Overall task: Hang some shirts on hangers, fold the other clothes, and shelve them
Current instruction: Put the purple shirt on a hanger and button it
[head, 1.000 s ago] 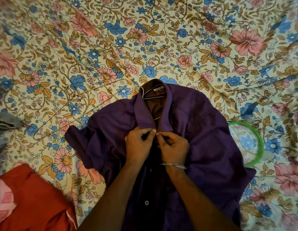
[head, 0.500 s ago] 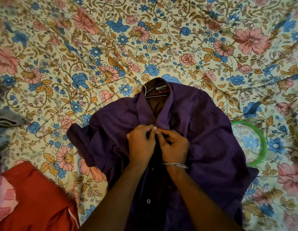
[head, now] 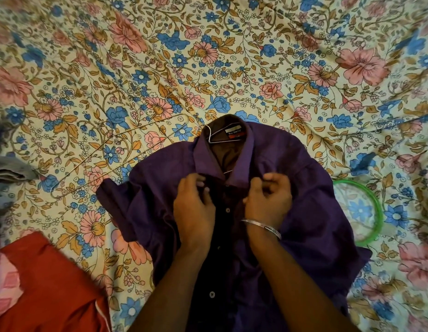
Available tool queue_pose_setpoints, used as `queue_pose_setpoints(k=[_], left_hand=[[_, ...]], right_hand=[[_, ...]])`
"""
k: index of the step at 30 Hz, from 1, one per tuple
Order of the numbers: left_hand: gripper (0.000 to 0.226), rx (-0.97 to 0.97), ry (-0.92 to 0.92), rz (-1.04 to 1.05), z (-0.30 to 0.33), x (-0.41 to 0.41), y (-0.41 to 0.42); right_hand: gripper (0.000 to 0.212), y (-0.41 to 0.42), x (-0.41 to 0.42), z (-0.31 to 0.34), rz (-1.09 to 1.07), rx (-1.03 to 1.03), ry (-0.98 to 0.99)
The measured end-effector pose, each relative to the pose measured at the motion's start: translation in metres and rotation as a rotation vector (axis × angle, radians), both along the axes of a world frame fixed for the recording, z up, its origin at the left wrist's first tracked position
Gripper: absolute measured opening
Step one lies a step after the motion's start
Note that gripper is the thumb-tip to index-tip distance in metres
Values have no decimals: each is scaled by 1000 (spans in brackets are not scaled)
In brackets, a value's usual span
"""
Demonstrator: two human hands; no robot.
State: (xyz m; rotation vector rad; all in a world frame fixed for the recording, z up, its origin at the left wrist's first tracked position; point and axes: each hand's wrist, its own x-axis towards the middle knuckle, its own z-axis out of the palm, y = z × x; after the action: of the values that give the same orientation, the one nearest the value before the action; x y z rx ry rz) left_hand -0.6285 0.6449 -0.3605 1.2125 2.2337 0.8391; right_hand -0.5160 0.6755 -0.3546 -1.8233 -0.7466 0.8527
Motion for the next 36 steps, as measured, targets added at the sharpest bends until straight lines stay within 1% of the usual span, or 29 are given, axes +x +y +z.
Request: queue_pose_setpoints(k=[1, 2, 3, 4, 5, 6, 8, 10, 12, 14, 17, 19, 22, 24, 26, 28, 31, 33, 34, 36], left_hand=[[26, 65, 18, 37, 3, -1, -3], [30, 105, 72, 21, 6, -2, -5], [35, 104, 141, -37, 5, -4, -6], [43, 57, 220, -112, 3, -5, -6], [53, -9, 287, -190, -1, -8, -4], [62, -70, 324, -262, -5, -11, -2], [71, -154, 352, -347, -9, -18, 3], [71, -187, 390, -385, -12, -26, 8], [67, -199, 430, -413, -13, -35, 10], [65, -199, 452, -427, -13, -41, 10], [64, -192, 419, -435, -11, -45, 10], [65, -182, 401, -442, -9, -48, 11], [65, -182, 417, -447, -10, -52, 14], [69, -209, 413, -408, -13, -58, 14], [78, -233, 446, -359, -16, -65, 10], [80, -240, 484, -342, -18, -68, 5], [71, -216, 533, -334, -16, -61, 3], [59, -187, 582, -367, -15, -57, 4], [49, -179, 602, -398, -16, -57, 4], [31, -173, 618, -450, -18, -57, 5]], right_hand=[[19, 6, 0, 10, 51, 155, -149], [19, 14, -1, 19, 178, 288, -273], [22, 26, -5, 24, 366, 350, -383], [27, 41, -10, 24, 569, 318, -494], [33, 57, -17, 22, 752, 222, -612], [35, 72, -22, 18, 882, 115, -729], [32, 92, -30, 10, 991, -42, -911], [27, 105, -28, 9, 997, -73, -1019], [27, 114, -21, 9, 992, -69, -1038], [25, 121, -16, 12, 1032, -103, -1054], [24, 128, -11, 16, 1077, -125, -1118], [26, 133, -5, 21, 1005, -126, -1166], [28, 141, 6, 22, 828, -157, -1151], [28, 142, 11, 21, 744, -184, -1127], [28, 138, 14, 22, 713, -204, -1145], [27, 132, 13, 23, 776, -177, -1198], [23, 128, 5, 26, 973, -107, -1266], [26, 135, 2, 30, 1069, -74, -1292], [27, 141, 2, 34, 1071, -71, -1303], [30, 159, 7, 43, 988, -79, -1305]])
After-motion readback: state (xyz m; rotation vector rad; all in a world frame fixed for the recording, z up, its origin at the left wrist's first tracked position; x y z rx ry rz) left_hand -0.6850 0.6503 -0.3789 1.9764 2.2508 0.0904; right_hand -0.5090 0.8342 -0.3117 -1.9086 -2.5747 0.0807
